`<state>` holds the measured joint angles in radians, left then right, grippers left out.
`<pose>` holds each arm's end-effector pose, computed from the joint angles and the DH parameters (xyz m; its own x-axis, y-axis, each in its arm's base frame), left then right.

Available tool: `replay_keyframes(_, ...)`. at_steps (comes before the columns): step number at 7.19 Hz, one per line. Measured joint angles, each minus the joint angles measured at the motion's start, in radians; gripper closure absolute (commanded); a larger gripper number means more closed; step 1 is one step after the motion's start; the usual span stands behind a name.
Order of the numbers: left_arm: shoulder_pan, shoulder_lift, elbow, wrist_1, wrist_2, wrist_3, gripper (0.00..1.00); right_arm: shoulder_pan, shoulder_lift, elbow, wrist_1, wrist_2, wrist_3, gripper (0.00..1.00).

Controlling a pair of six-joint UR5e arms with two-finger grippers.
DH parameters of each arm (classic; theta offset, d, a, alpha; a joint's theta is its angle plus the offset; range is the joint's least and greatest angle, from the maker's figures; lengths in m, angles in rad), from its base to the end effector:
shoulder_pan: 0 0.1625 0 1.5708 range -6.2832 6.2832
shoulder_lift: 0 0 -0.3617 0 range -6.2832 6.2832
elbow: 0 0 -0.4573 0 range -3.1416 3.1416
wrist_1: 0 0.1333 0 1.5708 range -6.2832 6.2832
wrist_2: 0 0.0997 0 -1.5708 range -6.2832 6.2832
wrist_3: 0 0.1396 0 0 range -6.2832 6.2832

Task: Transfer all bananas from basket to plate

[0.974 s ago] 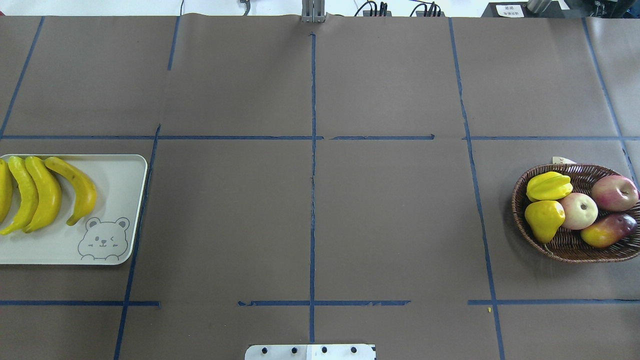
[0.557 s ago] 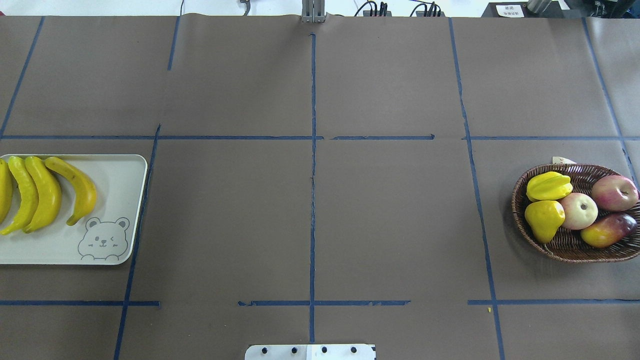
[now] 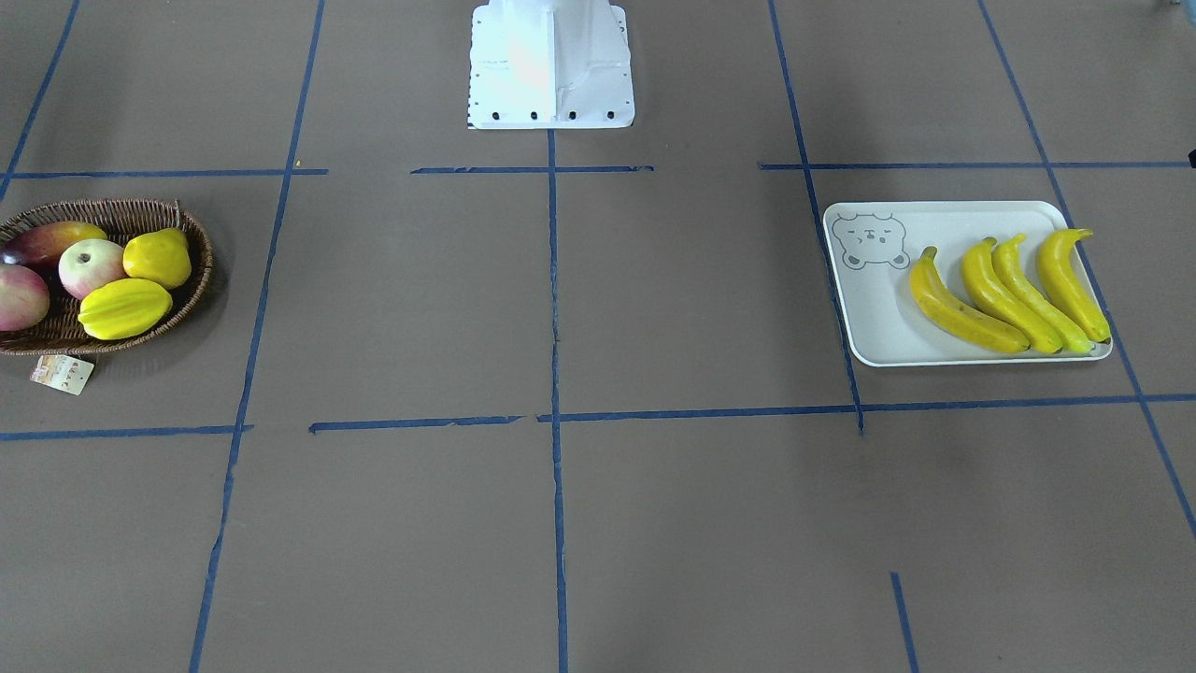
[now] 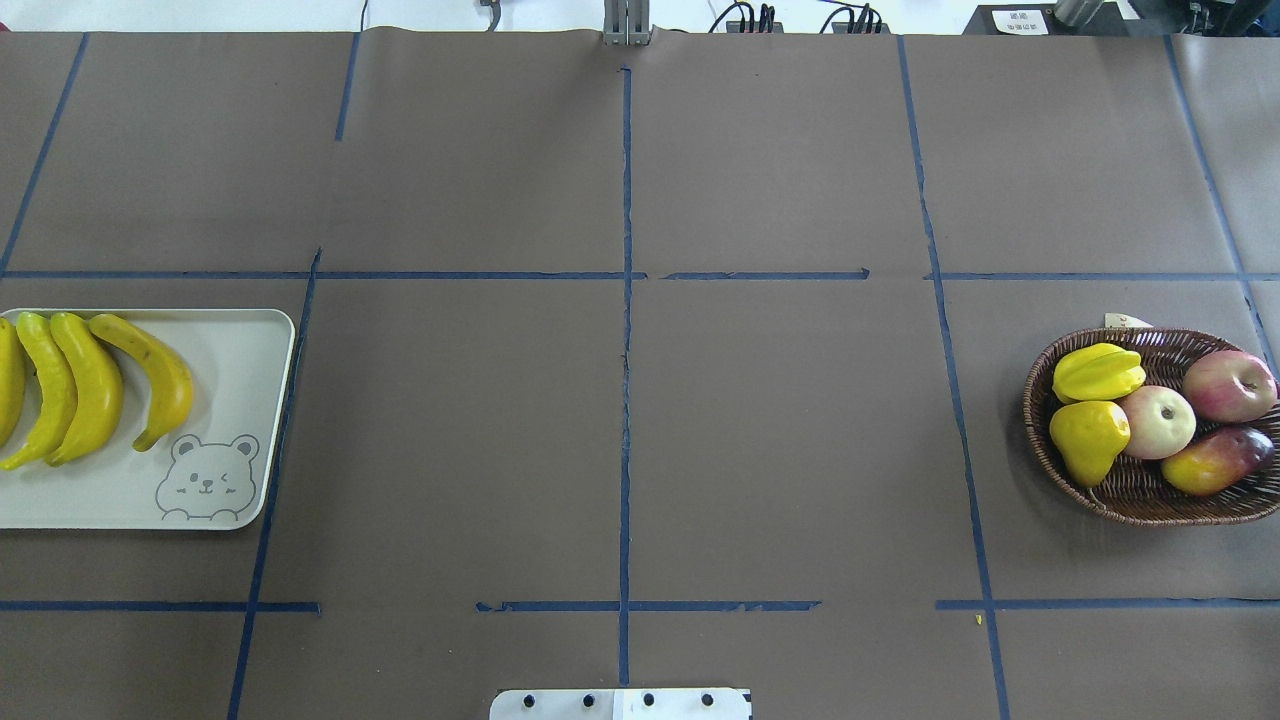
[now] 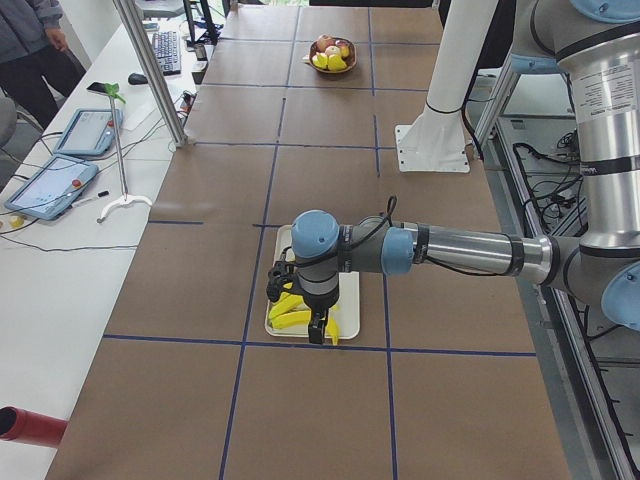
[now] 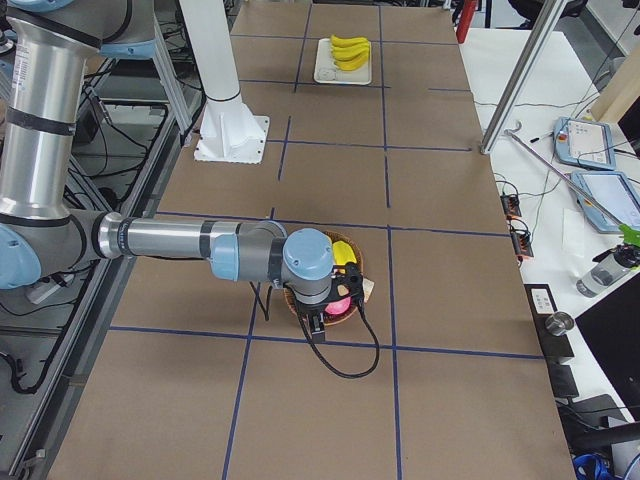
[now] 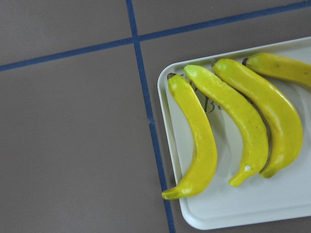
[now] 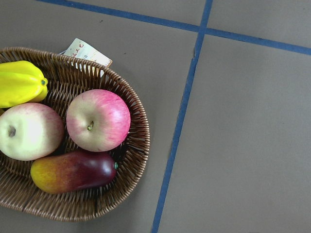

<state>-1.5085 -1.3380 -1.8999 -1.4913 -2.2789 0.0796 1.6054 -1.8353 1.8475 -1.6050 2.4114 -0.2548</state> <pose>-0.0130 -0.4749 0.5748 0.7501 0.1374 -0.6469 -0.1223 0.9901 0.0685 0.0452 -0.4590 0.6013 0.6533 -0.2137 0.7264 0.1344 0.9768 0.1665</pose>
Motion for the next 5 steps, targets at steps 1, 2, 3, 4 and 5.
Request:
replay_keyframes(1, 0.0, 0.003, -0.007, -0.002, 0.001, 0.0, 0.0, 0.0, 0.001, 0.0, 0.001, -0.005, 0.014, 0.01)
replay_keyframes(2, 0.0, 0.007, -0.008, -0.002, 0.003, 0.001, 0.0, 0.0, 0.001, 0.001, 0.003, -0.008, 0.019, 0.01)
replay_keyframes(3, 0.0, 0.009, -0.006, -0.002, 0.003, 0.002, 0.0, -0.001, 0.001, 0.001, 0.004, -0.008, 0.021, 0.01)
replay_keyframes(4, 0.0, 0.009, -0.008, -0.002, 0.003, 0.001, 0.0, -0.001, 0.001, 0.002, 0.005, -0.008, 0.021, 0.01)
replay_keyframes(5, 0.0, 0.01, -0.009, -0.003, 0.003, 0.0, 0.0, -0.001, 0.001, 0.002, 0.005, -0.007, 0.022, 0.01)
